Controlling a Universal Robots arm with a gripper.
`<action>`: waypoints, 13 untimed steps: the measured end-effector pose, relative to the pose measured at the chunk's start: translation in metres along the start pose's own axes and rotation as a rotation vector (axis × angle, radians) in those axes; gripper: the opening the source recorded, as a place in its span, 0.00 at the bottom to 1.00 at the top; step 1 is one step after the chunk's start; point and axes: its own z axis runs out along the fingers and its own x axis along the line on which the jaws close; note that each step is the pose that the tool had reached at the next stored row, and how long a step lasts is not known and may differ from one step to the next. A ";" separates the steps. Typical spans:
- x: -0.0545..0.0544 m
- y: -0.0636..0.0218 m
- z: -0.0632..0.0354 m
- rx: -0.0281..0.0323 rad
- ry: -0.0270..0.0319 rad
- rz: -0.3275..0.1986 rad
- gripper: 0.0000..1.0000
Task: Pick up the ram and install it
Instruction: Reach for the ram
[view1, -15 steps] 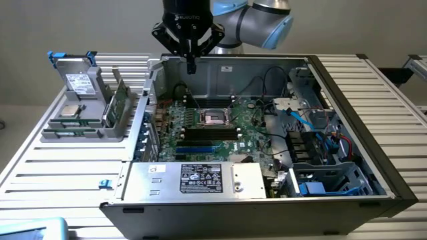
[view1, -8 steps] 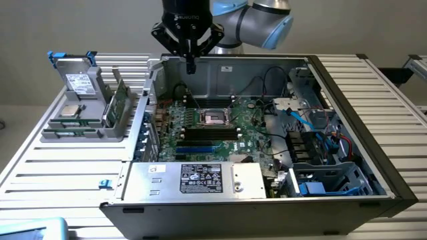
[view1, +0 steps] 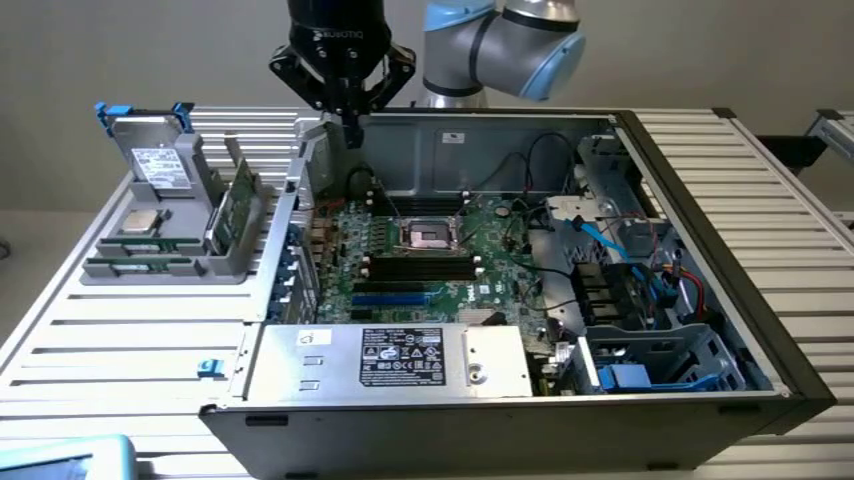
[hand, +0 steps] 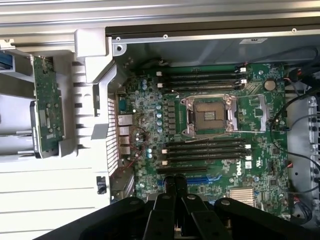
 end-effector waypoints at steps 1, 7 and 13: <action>0.004 -0.0002 0.0000 0.0000 -0.0001 0.000 0.11; 0.031 -0.0012 -0.0004 0.0000 -0.0001 0.000 0.11; 0.054 -0.0016 -0.0006 0.0000 -0.0001 0.000 0.11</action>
